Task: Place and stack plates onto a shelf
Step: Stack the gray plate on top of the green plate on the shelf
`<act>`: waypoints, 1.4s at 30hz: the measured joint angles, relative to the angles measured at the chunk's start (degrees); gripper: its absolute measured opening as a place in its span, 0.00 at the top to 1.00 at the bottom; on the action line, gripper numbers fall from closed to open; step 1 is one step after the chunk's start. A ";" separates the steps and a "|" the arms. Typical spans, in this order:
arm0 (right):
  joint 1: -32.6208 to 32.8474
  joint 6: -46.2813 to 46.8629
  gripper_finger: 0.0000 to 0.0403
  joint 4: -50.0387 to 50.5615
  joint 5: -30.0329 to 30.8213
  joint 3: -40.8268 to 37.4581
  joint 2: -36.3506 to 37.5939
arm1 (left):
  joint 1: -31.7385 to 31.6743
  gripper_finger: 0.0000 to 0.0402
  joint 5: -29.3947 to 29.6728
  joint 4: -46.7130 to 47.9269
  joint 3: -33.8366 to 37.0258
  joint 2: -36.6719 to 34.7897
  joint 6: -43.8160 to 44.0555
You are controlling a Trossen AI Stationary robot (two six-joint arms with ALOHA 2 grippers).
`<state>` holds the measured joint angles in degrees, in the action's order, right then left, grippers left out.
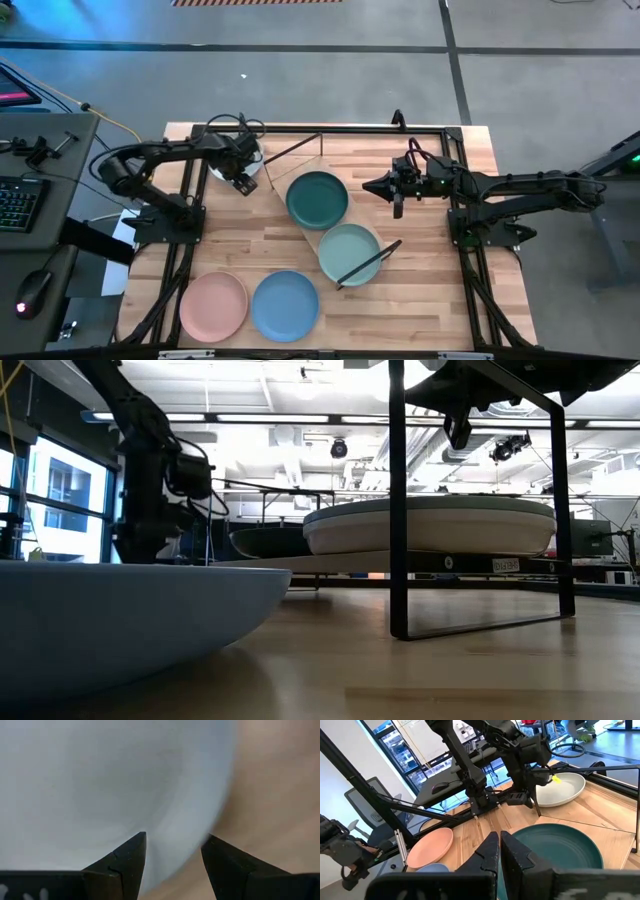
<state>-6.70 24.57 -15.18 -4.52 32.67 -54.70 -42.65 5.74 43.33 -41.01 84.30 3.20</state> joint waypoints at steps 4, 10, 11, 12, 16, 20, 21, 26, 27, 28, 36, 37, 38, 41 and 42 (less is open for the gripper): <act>0.00 0.01 1.00 0.00 0.01 0.00 0.00 | 0.00 0.56 2.94 -0.34 0.00 1.63 1.00; 0.00 0.01 1.00 -0.01 0.01 0.00 0.00 | 0.01 0.73 3.35 -1.36 -0.06 1.89 0.95; 0.00 0.01 1.00 -0.02 0.03 0.00 0.00 | 0.06 0.78 3.46 -1.36 -0.13 1.82 0.81; 0.00 0.01 1.00 -0.01 0.02 0.00 0.00 | 0.14 0.84 3.70 -1.33 -0.21 1.75 0.51; 0.00 0.03 1.00 -0.02 0.03 0.00 0.00 | 0.14 0.96 4.29 -1.74 -2.02 1.60 0.33; 0.00 0.98 1.00 -0.02 0.03 -0.02 0.00 | 0.07 0.97 4.26 3.25 -6.44 0.17 0.32; 0.00 0.99 1.00 -0.02 0.03 -0.02 0.00 | -0.03 0.98 4.34 4.27 -8.05 -0.61 0.16; 0.00 0.82 1.00 -0.02 0.01 -0.02 0.00 | -0.09 1.00 7.07 11.29 -16.10 -4.93 0.19; -0.02 0.60 1.00 -0.02 0.03 -0.04 0.00 | -0.09 1.00 7.78 11.93 -18.15 -5.76 0.14; 0.00 0.55 1.00 -0.02 0.03 -0.04 0.00 | -0.09 1.00 8.46 12.62 -20.14 -6.59 0.06; -0.02 -0.47 1.00 -0.02 0.03 -0.04 0.00 | 2.65 1.00 9.61 18.88 -36.20 -8.79 -0.07; 0.00 -0.50 1.00 -0.04 0.03 -0.04 0.00 | 3.86 1.00 9.88 19.34 -38.23 -8.69 -0.13; 0.00 -0.51 1.00 -0.04 0.03 -0.04 0.00 | 5.30 1.00 10.14 19.50 -40.29 -8.61 -0.26; -0.01 -0.61 1.00 -0.04 0.03 -0.04 0.00 | 10.79 1.00 10.82 19.95 -46.41 -7.80 0.00; -0.02 -0.61 1.00 -0.03 0.03 -0.04 0.00 | 12.88 1.00 10.97 20.14 -48.10 -7.35 0.01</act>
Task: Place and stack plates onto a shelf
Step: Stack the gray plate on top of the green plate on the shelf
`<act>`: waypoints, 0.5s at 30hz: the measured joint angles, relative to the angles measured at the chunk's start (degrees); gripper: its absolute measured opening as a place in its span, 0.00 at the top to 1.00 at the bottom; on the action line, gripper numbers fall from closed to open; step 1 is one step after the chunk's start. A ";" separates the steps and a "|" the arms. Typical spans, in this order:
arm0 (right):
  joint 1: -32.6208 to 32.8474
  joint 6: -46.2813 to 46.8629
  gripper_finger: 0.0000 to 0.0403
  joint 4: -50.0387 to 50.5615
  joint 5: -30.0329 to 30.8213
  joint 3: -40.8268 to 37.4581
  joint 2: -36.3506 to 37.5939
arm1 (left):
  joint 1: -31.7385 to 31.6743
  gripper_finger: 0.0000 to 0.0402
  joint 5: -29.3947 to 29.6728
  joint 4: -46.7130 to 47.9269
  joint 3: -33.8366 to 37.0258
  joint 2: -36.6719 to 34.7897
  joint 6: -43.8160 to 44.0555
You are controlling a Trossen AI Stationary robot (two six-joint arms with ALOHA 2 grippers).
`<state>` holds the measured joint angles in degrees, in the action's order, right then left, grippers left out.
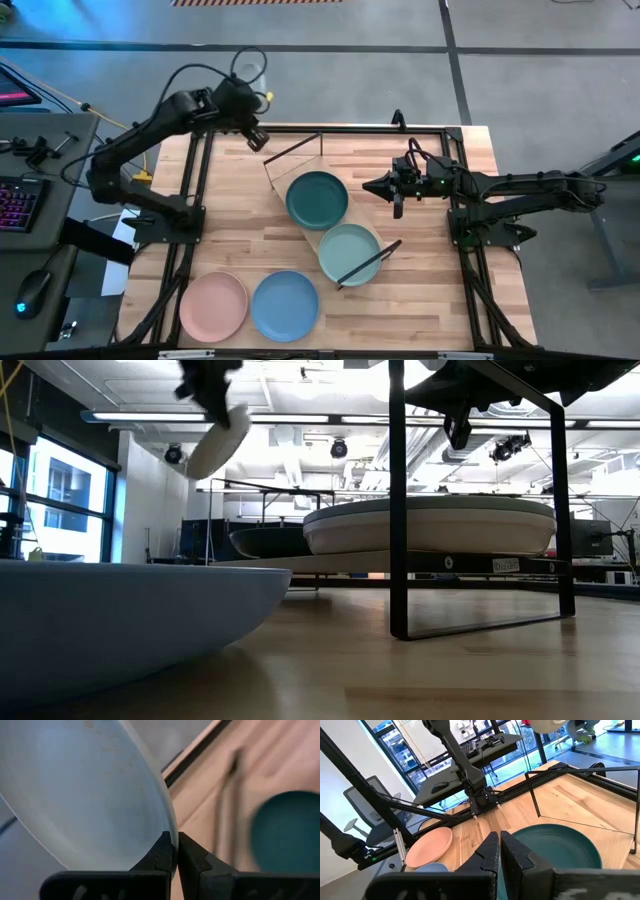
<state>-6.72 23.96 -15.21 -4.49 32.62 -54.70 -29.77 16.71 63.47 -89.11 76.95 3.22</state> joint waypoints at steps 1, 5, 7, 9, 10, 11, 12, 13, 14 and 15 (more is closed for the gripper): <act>0.00 0.00 1.00 -0.02 0.00 0.00 0.00 | 2.18 1.00 0.28 0.08 -1.69 0.55 -0.08; 0.01 -0.02 1.00 -0.02 0.00 0.00 0.00 | 11.71 1.00 0.72 -0.08 -7.77 3.88 -0.46; 0.00 -0.02 1.00 -0.02 0.00 0.00 0.00 | 16.71 1.00 0.77 -0.29 -9.86 6.13 -2.01; 0.01 -0.02 1.00 0.00 0.01 0.00 0.00 | 21.64 1.00 2.28 -0.53 -11.54 8.63 -4.80; 0.00 -0.02 1.00 0.00 0.00 0.00 0.00 | 23.99 1.00 3.49 -0.66 -12.27 9.91 -6.59; 0.02 -0.02 1.00 0.00 0.00 0.00 0.00 | 26.19 1.00 4.61 -0.91 -12.92 11.27 -8.53; 0.00 -0.02 1.00 0.00 0.02 0.00 0.00 | 28.13 1.00 5.59 -1.36 -13.38 12.55 -10.41; 0.02 -0.02 1.00 0.00 0.02 0.00 0.00 | 29.72 1.00 6.39 -2.19 -13.49 13.71 -12.33; 0.00 -0.02 1.00 0.03 0.02 0.00 0.00 | 31.02 1.00 6.94 -2.99 -13.52 14.82 -14.17; 0.01 -0.02 1.00 0.13 0.02 0.00 0.00 | 32.12 1.00 7.20 -3.78 -13.52 15.91 -16.05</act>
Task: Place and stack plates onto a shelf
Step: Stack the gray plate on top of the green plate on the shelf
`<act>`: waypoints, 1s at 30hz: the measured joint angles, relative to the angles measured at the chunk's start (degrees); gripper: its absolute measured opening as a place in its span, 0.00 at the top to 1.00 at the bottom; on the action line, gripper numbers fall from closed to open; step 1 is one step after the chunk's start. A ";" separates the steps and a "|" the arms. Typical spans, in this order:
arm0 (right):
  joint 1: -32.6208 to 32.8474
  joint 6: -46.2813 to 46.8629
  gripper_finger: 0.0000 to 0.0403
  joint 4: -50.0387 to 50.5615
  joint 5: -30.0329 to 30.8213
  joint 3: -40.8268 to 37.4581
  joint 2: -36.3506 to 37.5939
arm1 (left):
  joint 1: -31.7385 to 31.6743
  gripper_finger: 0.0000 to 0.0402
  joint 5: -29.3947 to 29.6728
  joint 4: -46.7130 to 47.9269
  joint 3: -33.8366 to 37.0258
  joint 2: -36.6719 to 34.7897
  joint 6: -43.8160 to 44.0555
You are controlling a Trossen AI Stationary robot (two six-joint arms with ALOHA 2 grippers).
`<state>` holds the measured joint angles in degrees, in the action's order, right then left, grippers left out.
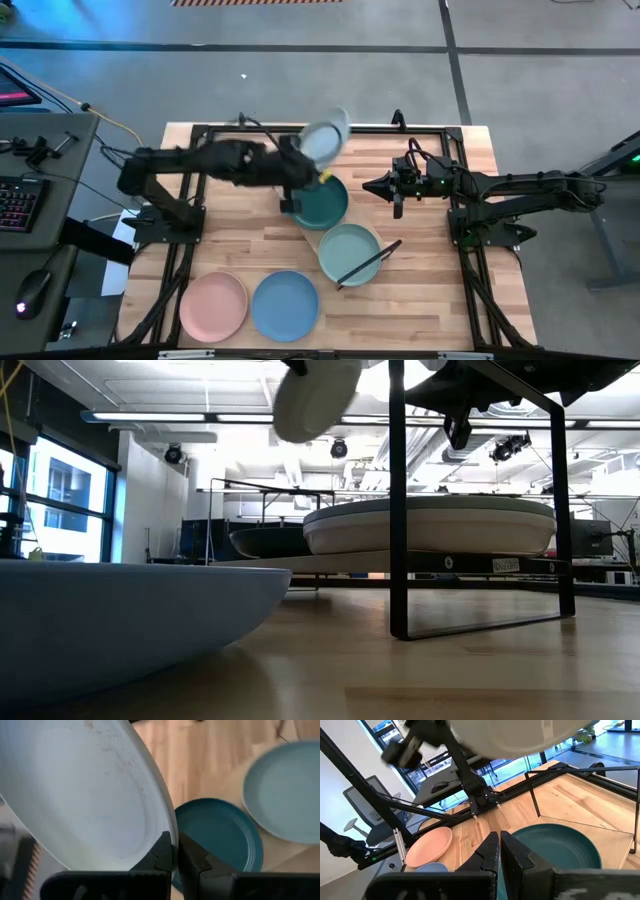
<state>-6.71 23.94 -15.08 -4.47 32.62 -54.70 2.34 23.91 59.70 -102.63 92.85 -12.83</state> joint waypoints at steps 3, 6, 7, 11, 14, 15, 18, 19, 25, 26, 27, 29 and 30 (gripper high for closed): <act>0.01 0.00 1.00 0.76 0.00 0.00 0.00 | 2.01 1.00 0.27 -0.61 -0.02 3.15 -5.47; -0.01 0.00 1.00 1.97 0.00 0.00 0.00 | 3.17 1.00 -0.75 0.81 -0.02 6.01 -7.89; -0.01 0.00 1.00 2.34 0.00 0.00 0.00 | 3.35 1.00 -2.05 1.89 -0.02 6.84 -8.12; 0.00 -1.23 1.00 1.71 0.03 0.00 0.74 | 3.54 1.00 -6.98 4.46 0.63 9.32 -5.78; 0.01 -3.92 1.00 2.71 2.60 0.00 3.56 | 3.52 1.00 -8.53 4.15 3.66 9.58 -4.32; -0.01 -4.66 1.00 3.91 3.87 0.00 4.94 | 3.52 1.00 -8.48 3.48 4.87 9.53 -4.21; -0.24 -4.97 1.00 8.76 7.60 0.00 9.66 | 3.50 1.00 -8.52 2.09 8.36 9.59 -4.43; -0.47 -4.96 1.00 10.97 8.45 0.00 11.18 | 3.50 1.00 -8.58 1.87 9.15 9.62 -4.68; -1.19 -4.52 1.00 16.32 9.63 0.00 16.68 | 3.22 1.00 -8.60 -2.79 12.07 9.59 -6.36; -1.19 -4.52 1.00 16.68 9.78 0.00 17.03 | 3.17 1.00 -8.57 -3.02 11.99 9.79 -6.34; -1.18 -4.52 1.00 16.61 10.01 0.00 17.17 | 3.16 1.00 -8.53 -3.14 11.82 10.08 -6.20; -1.17 -4.52 1.00 16.66 10.03 0.00 17.25 | 3.15 1.00 -8.64 -2.06 11.96 10.60 -5.64; -1.17 -4.52 1.00 16.63 10.03 0.00 17.17 | 3.15 1.00 -8.75 -1.07 12.00 10.99 -5.29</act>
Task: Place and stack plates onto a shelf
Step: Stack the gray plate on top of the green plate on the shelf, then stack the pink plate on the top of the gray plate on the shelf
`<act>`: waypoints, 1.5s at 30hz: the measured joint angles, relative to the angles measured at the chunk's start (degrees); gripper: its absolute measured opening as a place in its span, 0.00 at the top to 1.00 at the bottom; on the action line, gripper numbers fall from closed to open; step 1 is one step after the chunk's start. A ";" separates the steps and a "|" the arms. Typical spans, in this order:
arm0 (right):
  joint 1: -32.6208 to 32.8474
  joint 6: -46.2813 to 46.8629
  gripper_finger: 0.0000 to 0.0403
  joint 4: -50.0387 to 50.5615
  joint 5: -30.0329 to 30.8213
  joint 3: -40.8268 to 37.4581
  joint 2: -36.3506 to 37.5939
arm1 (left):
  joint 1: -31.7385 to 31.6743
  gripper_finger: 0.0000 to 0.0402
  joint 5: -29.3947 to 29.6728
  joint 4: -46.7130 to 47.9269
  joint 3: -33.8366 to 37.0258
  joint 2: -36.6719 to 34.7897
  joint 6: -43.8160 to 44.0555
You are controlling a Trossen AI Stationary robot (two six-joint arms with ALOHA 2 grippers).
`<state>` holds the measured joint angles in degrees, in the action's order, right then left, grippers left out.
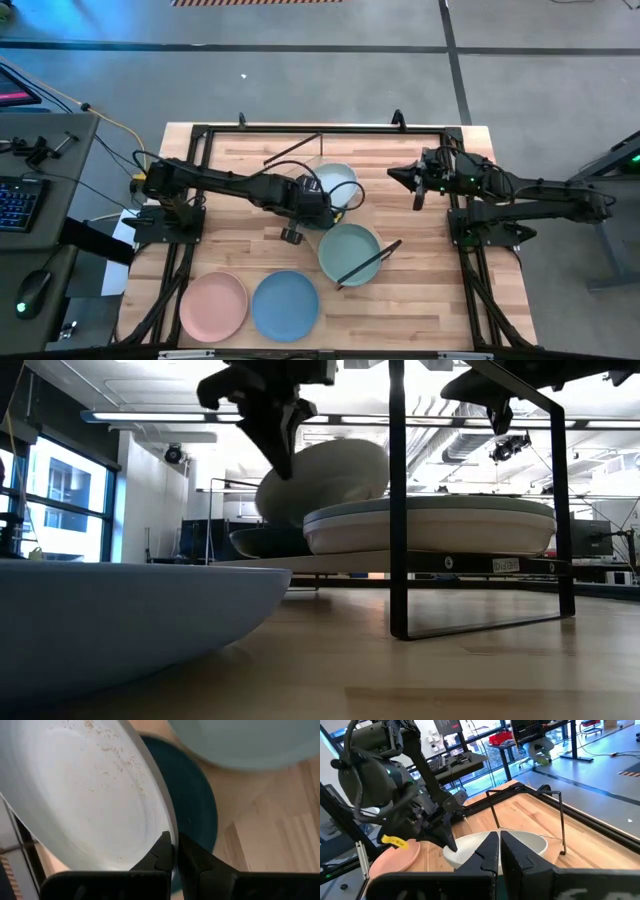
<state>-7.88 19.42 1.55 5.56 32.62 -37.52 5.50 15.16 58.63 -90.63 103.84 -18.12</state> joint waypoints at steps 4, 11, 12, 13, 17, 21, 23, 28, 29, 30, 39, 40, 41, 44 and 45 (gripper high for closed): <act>0.00 0.00 1.00 0.41 -0.02 0.00 -0.13 | 0.00 1.00 -1.14 2.08 -0.07 2.03 1.58; 0.00 0.64 1.00 1.11 -0.04 0.00 -1.00 | 0.00 1.00 -1.20 2.67 -0.04 4.60 4.65; 0.00 0.73 1.00 1.13 -0.04 0.00 -1.06 | 0.00 1.00 -1.18 3.11 -0.04 4.82 5.32; 0.00 1.11 1.00 1.49 -0.03 0.00 -1.10 | 0.00 1.00 -1.18 3.09 -0.04 4.97 5.67; 0.00 1.11 1.00 1.88 -0.04 0.00 -1.47 | 0.00 0.99 -1.17 3.59 -0.04 5.06 6.36; 0.00 1.10 1.00 2.07 -0.04 0.00 -1.92 | -0.17 0.95 -1.18 3.39 -0.04 5.06 7.57; 0.00 1.11 1.00 1.94 -0.04 0.00 -2.23 | -0.48 0.92 -1.20 3.39 -0.04 5.06 7.59; 0.00 1.11 1.00 2.09 -0.04 0.00 -2.28 | -1.52 0.81 -2.34 3.49 -0.04 5.06 9.11; 0.00 1.11 1.00 2.09 -0.04 0.00 -2.29 | -1.75 0.79 -2.62 3.63 -0.12 5.06 9.45; 0.00 1.11 1.00 2.07 -0.04 0.00 -2.28 | -1.86 0.77 -2.82 4.16 -0.51 5.06 9.55; 0.00 1.40 1.00 1.79 0.44 0.00 -2.29 | -3.32 0.58 -3.09 11.08 -9.69 4.94 7.32; 0.00 1.77 1.00 1.53 0.44 0.00 -2.29 | -3.88 0.57 -3.37 12.22 -10.97 4.64 8.06; 0.00 2.52 1.00 1.26 0.44 0.00 -2.29 | -4.60 0.56 -4.34 12.70 -11.86 4.10 9.50; 0.00 3.02 1.00 0.59 0.44 0.00 -2.29 | -7.39 0.54 -11.34 9.58 -12.16 0.08 15.24; 0.00 3.04 1.00 0.52 0.44 0.00 -2.29 | -8.33 0.54 -13.69 7.28 -11.44 -1.69 17.09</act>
<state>-7.88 22.46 2.07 6.00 32.62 -39.81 -2.83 1.47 65.91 -102.07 102.15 -1.02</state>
